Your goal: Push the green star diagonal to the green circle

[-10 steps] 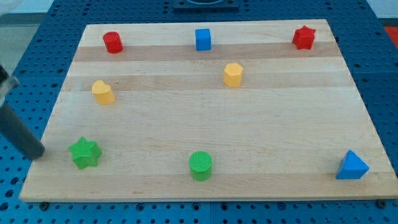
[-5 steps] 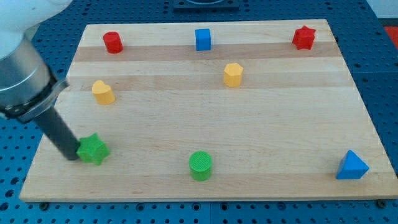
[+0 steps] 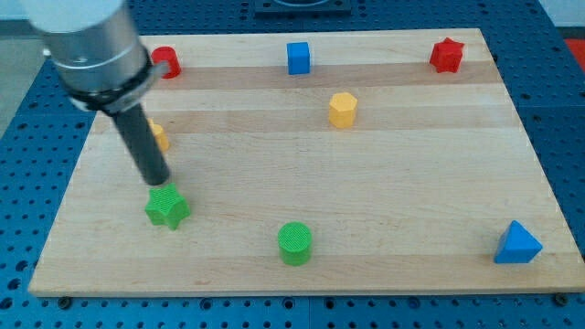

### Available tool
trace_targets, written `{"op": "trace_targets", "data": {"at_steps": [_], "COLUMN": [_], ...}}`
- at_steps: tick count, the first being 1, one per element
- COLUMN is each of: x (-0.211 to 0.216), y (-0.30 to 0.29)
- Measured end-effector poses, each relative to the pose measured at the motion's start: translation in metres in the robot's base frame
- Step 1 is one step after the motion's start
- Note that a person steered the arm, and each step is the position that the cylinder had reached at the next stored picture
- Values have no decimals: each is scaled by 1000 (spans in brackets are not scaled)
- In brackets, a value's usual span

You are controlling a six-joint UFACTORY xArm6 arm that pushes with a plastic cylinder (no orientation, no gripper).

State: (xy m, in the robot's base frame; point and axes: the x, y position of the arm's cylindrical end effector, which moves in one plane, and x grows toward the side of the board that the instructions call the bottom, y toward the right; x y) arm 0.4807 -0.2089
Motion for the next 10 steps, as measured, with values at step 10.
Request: {"op": "trace_targets", "data": {"at_steps": [10], "x": [-4], "y": [124]}}
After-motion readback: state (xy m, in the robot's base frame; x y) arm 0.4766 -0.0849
